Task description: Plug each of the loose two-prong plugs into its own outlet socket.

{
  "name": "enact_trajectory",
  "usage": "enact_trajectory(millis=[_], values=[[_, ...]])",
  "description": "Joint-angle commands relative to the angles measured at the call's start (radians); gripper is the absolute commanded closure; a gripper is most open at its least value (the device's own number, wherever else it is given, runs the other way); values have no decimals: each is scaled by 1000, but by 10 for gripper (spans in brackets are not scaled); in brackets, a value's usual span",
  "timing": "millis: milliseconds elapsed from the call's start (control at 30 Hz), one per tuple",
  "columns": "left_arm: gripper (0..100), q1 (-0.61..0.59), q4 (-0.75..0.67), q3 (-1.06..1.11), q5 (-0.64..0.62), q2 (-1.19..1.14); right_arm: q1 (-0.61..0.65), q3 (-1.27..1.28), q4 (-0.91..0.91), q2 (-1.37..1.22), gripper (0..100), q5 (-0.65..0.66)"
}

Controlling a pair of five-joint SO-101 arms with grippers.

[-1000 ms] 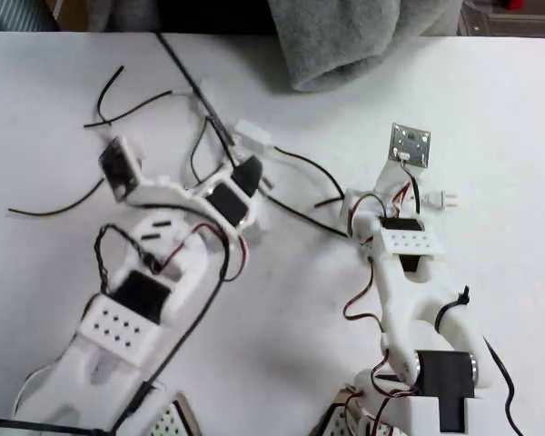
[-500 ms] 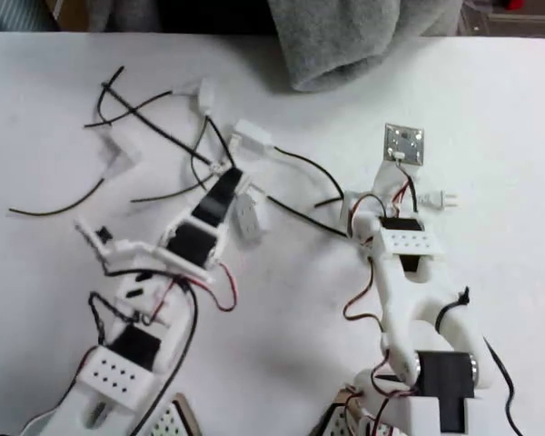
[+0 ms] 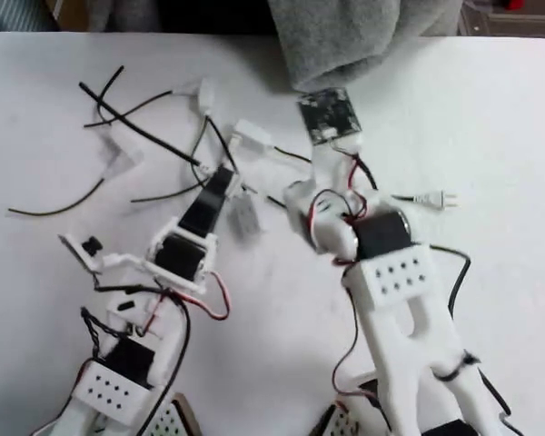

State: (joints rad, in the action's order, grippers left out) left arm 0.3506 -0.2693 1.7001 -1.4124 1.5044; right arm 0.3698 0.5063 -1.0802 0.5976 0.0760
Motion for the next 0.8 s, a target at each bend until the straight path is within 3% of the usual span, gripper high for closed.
enact_trajectory(millis=[0, 100, 300, 767], values=[[974, -12, 26, -8, -5, 44, 114, -241, -226, 22, 846, 44], [974, -12, 41, -8, -5, 58, 176, -295, -268, -59, 896, 123], [974, -27, 52, -8, -5, 59, 205, -477, -369, -271, 979, 135], [974, -27, 52, -6, -5, 59, 170, -775, -417, -529, 978, 137]])
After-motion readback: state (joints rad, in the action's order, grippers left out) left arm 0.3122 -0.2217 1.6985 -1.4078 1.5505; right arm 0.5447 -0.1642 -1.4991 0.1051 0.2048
